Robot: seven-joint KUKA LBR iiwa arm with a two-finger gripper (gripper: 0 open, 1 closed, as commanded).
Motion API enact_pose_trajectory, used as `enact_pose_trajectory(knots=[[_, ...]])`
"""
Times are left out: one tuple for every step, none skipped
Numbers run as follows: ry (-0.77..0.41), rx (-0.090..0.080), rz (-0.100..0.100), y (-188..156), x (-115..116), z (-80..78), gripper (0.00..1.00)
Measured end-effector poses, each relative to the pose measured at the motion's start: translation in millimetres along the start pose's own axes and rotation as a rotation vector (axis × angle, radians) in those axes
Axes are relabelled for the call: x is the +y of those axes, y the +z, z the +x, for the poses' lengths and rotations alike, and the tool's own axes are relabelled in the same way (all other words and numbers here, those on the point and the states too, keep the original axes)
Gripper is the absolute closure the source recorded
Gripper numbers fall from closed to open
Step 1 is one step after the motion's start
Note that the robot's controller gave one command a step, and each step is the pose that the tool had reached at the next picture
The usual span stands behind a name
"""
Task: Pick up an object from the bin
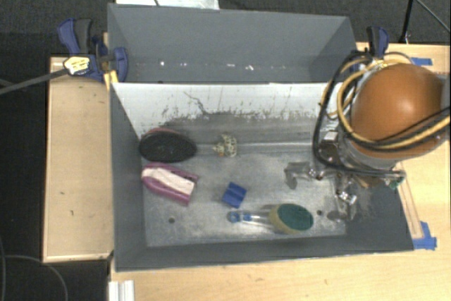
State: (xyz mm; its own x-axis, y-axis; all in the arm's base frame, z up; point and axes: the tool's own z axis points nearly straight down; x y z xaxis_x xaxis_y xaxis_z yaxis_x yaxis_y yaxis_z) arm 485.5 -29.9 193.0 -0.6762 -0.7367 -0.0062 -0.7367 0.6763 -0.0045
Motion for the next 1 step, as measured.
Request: enact_pose_trajectory(knots=[[-0.204, 0.011, -0.009, 118.0, 26.6, -52.9, 0.00]])
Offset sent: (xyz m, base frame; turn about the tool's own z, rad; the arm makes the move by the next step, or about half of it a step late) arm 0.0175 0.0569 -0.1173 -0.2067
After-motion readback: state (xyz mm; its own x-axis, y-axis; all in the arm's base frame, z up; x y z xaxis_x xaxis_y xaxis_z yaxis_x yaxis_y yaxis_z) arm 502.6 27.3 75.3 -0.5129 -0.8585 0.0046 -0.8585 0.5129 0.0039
